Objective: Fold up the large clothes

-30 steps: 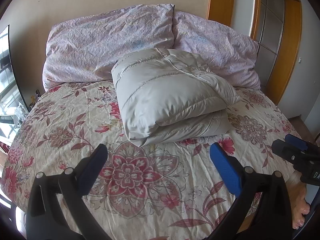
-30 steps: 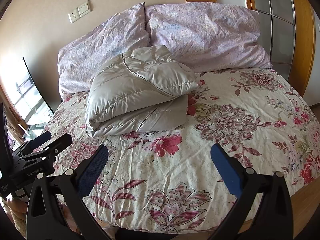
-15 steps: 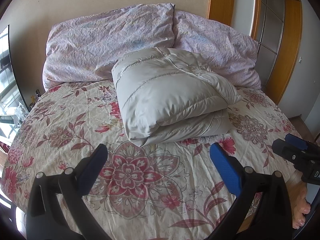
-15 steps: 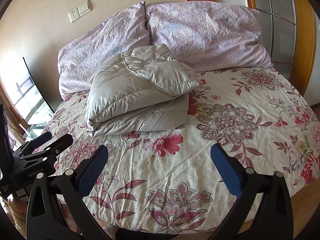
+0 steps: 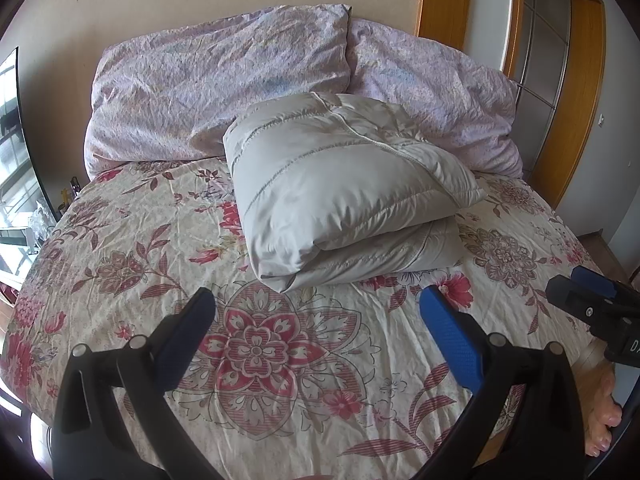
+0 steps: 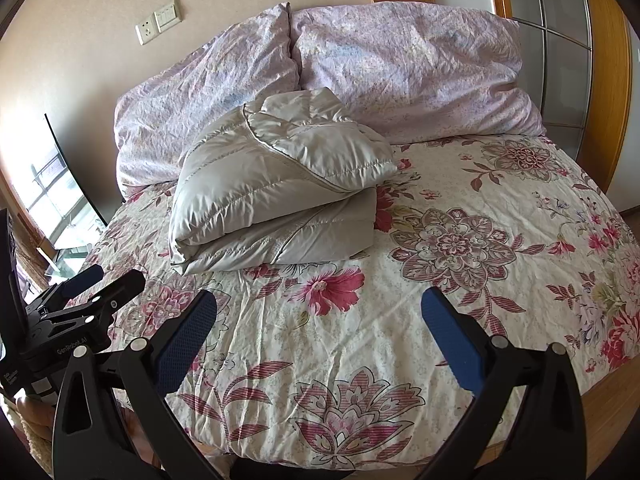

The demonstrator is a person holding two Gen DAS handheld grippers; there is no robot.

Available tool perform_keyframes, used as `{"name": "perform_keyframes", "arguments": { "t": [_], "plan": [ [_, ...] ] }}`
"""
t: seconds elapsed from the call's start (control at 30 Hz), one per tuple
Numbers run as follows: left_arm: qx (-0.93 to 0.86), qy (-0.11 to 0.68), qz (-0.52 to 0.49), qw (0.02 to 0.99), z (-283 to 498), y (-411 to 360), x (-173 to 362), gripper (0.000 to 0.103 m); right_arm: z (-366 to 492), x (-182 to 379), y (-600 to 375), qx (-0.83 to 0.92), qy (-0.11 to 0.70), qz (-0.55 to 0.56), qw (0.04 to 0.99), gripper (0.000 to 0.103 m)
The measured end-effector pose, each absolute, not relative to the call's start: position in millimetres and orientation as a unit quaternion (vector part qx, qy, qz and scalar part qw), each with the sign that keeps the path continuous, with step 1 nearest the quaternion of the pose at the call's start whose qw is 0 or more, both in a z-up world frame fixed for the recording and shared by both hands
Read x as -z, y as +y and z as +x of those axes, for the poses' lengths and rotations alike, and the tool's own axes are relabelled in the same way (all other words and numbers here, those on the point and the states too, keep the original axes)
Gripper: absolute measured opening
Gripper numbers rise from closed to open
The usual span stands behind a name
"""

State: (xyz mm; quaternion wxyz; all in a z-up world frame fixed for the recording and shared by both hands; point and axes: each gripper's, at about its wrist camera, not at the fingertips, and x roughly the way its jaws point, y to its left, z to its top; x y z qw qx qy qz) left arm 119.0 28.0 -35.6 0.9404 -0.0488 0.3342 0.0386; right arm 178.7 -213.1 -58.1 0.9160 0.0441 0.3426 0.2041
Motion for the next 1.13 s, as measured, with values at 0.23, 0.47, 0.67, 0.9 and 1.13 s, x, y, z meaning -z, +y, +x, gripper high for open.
{"name": "perform_keyframes", "arguments": {
  "t": [0.23, 0.47, 0.67, 0.9, 1.13],
  "plan": [
    [-0.039, 0.334, -0.049, 0.940, 119.1, 27.9, 35.8, 0.101, 179.2, 58.1, -213.0, -0.204, 0.343, 0.043, 0.916, 0.102],
    [-0.038, 0.334, -0.049, 0.940, 119.6, 27.4, 36.4, 0.101, 179.5, 58.3, -212.8, -0.203, 0.343, 0.044, 0.916, 0.102],
    [-0.040, 0.335, -0.048, 0.940, 121.8, 26.8, 38.7, 0.101, 182.0, 59.2, -213.8, -0.203, 0.344, 0.043, 0.916, 0.102],
    [-0.037, 0.337, -0.050, 0.939, 122.3, 29.4, 39.5, 0.101, 181.7, 59.2, -213.7, -0.202, 0.344, 0.043, 0.916, 0.102],
    [-0.034, 0.340, -0.054, 0.938, 122.8, 30.2, 40.4, 0.101, 182.7, 59.2, -214.4, -0.204, 0.344, 0.044, 0.916, 0.102]
  ]
}}
